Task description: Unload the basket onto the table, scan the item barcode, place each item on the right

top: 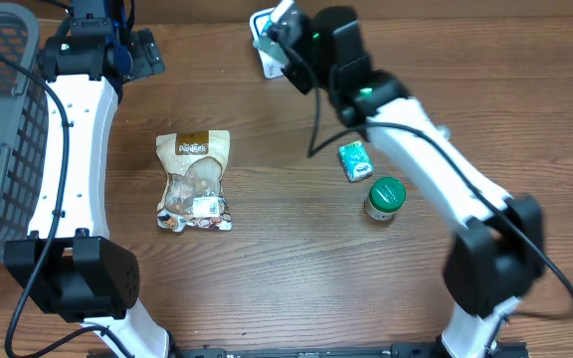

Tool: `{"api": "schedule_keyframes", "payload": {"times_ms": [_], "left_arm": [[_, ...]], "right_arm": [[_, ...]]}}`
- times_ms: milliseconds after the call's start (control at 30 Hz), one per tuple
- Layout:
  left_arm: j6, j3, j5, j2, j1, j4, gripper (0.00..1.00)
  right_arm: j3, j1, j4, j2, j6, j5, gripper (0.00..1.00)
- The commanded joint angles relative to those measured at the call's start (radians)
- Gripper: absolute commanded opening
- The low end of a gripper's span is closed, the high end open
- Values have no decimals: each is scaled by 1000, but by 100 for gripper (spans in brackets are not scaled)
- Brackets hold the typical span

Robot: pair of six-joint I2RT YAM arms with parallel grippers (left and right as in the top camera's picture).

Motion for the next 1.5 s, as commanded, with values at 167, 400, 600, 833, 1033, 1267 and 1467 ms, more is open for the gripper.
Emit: {"api": "schedule_keyframes", "payload": {"times_ms": [167, 400, 600, 833, 1033, 1267, 1467], "left_arm": [[0, 1, -13, 12, -7, -3, 100], [0, 1, -13, 12, -7, -3, 100], [0, 1, -13, 12, -7, -3, 99], [0, 1, -13, 12, -7, -3, 99], [0, 1, -13, 12, -7, -3, 100], [0, 1, -13, 12, -7, -3, 100], [0, 1, -13, 12, -7, -3, 100]], "right_arm": [[8, -8, -524, 30, 177, -372, 4], [7, -8, -730, 131, 170, -238, 4], [7, -9, -706, 177, 158, -105, 57], [8, -3, -595, 177, 294, 72, 100], [10, 50, -554, 177, 647, 40, 100], [10, 129, -450, 177, 756, -170, 100], [9, 164, -381, 187, 945, -112, 37]]}}
